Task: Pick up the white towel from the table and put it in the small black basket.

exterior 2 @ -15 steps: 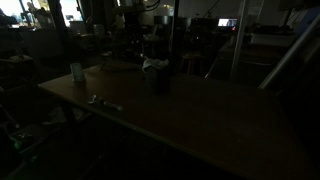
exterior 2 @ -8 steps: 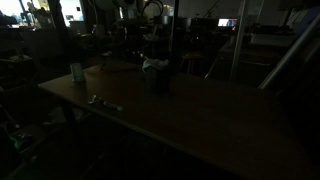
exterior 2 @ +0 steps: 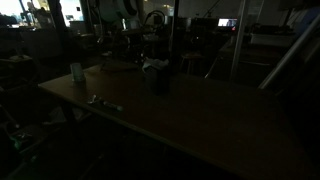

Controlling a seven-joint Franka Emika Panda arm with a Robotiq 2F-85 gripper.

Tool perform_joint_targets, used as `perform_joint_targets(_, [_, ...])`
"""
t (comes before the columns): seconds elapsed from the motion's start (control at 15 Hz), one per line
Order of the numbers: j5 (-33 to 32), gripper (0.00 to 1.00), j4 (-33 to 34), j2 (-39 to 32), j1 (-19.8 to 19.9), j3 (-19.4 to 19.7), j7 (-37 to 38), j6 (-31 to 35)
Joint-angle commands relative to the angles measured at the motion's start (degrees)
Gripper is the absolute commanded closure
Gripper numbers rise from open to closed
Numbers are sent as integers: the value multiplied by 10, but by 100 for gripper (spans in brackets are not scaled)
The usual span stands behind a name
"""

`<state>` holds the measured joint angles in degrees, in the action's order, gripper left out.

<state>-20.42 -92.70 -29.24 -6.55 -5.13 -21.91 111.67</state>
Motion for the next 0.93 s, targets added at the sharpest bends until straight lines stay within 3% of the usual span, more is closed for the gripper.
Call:
perform_joint_targets(0.0, [-35,55,3,17,-10,-1,-25,3])
perform_joint_targets(0.47, [-69,2,-6,40,-26,-18,-67,24])
perform_joint_targets(0.87, [-119,0,-2,28,-29,-6,-94,20])
